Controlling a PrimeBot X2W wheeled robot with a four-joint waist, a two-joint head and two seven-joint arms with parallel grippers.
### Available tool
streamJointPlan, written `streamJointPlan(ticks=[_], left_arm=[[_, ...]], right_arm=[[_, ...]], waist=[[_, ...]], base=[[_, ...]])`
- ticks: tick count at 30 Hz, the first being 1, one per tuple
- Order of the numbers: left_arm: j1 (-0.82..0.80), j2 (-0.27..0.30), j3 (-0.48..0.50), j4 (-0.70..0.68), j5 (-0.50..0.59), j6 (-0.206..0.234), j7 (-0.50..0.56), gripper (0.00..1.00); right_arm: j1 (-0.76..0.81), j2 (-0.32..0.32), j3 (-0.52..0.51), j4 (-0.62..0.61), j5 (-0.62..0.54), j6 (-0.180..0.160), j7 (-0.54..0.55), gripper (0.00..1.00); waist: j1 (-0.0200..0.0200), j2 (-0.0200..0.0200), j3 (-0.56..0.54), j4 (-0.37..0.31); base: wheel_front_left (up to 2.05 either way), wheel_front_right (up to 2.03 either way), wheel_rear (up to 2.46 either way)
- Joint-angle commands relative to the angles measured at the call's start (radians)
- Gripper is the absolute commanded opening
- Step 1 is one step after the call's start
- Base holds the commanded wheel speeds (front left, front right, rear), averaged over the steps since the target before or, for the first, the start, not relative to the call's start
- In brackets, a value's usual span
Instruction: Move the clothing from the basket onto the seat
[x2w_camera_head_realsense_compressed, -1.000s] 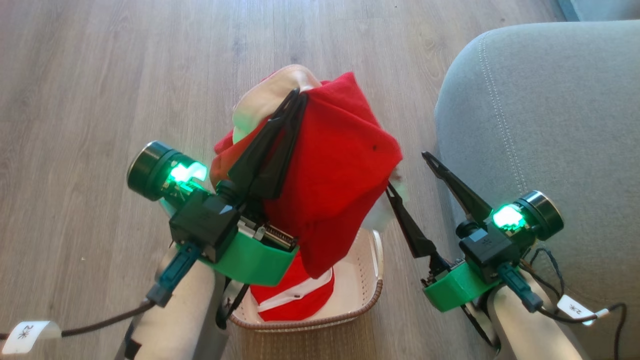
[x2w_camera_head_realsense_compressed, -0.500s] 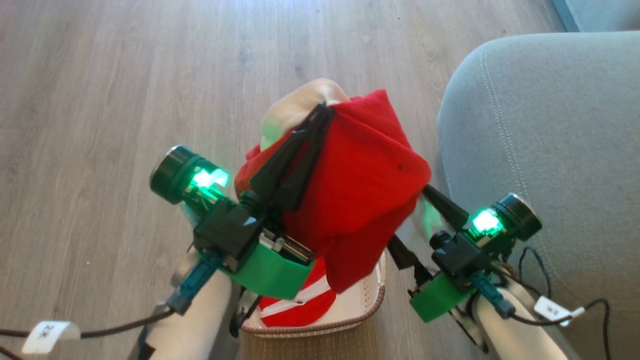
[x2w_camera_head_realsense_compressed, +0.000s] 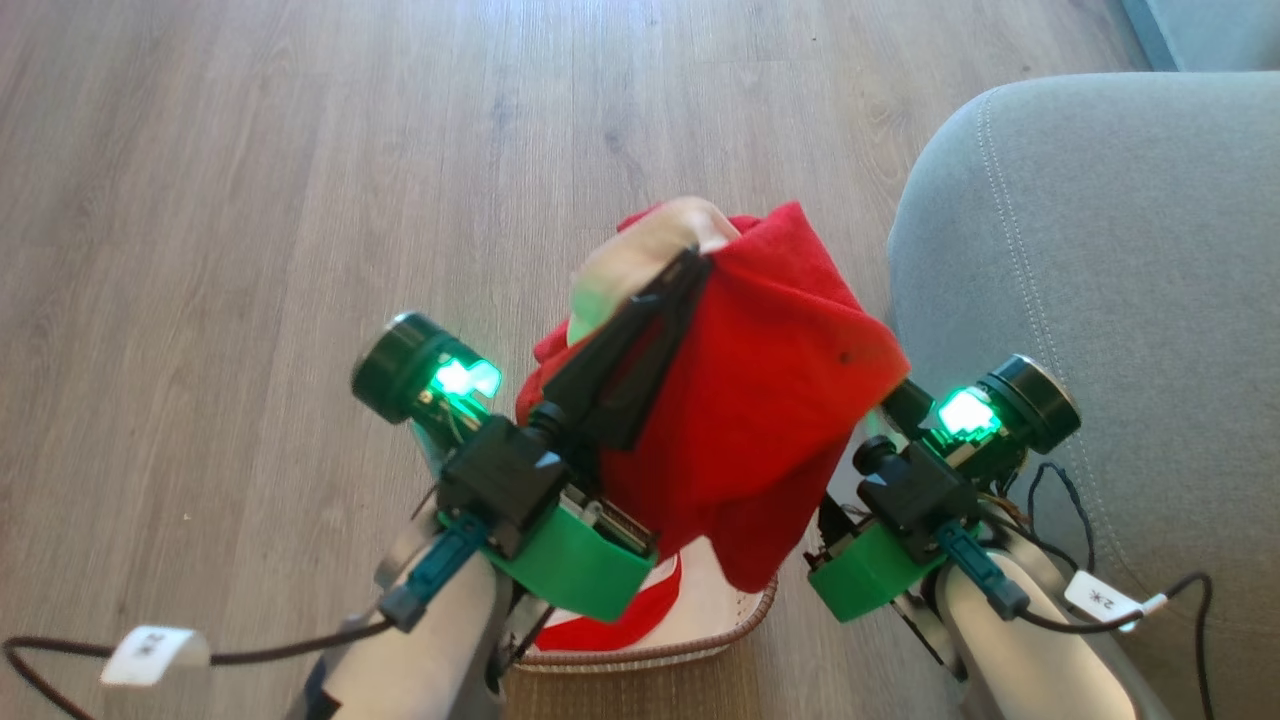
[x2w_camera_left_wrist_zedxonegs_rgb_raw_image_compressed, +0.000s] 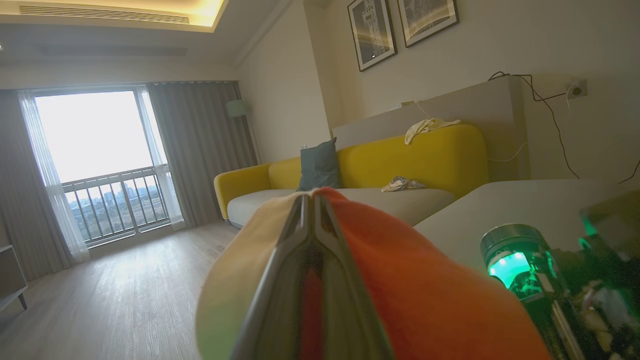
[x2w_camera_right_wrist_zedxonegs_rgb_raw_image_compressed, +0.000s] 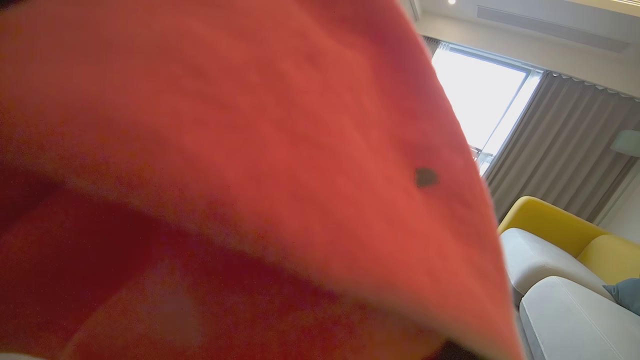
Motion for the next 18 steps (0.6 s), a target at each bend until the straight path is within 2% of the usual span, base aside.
streamJointPlan(ticks=[1,6,7,8,9,10,18], left_arm=[[-0.014,-0.003,0.018,-0.019,-0.005,-0.007,-0.005,0.00],[-0.012,-0.003,0.002,0.016,-0.006,-0.014,-0.005,0.00],[-0.011,-0.003,0.000,0.021,-0.006,-0.014,-0.005,0.00],[-0.011,-0.003,-0.002,0.024,-0.006,-0.015,-0.005,0.00],[-0.011,-0.003,-0.002,0.024,-0.006,-0.015,-0.005,0.00],[-0.011,-0.003,-0.003,0.027,-0.006,-0.015,-0.005,0.00],[-0.015,-0.003,0.002,0.033,-0.014,-0.014,-0.005,0.00]], right_arm=[[-0.057,0.019,0.021,-0.037,0.010,0.000,-0.009,1.00],[-0.062,0.041,0.018,-0.035,0.031,0.000,-0.009,1.00],[-0.059,0.046,0.013,-0.028,0.047,0.000,-0.009,0.74],[-0.057,0.050,0.008,-0.023,0.060,0.000,-0.009,0.14],[-0.057,0.050,0.008,-0.023,0.060,0.000,-0.009,0.14],[-0.057,0.054,0.005,-0.020,0.073,0.000,-0.009,0.00],[-0.054,0.067,-0.014,-0.033,0.104,0.000,-0.009,0.00]], waist=[[0.0000,0.0000,0.000,0.001],[0.0000,0.0000,0.000,0.004],[0.0000,0.0000,-0.001,0.004],[0.0000,0.0000,-0.001,0.005],[0.0000,0.0000,-0.001,0.005],[0.0000,0.0000,-0.001,0.006],[0.0000,0.0000,0.007,0.018]], base=[[0.00,0.00,0.00],[0.00,0.00,0.00],[0.00,0.00,0.00],[0.00,0.00,0.00],[0.00,0.00,0.00],[0.00,0.00,0.00],[0.00,0.00,0.00]])
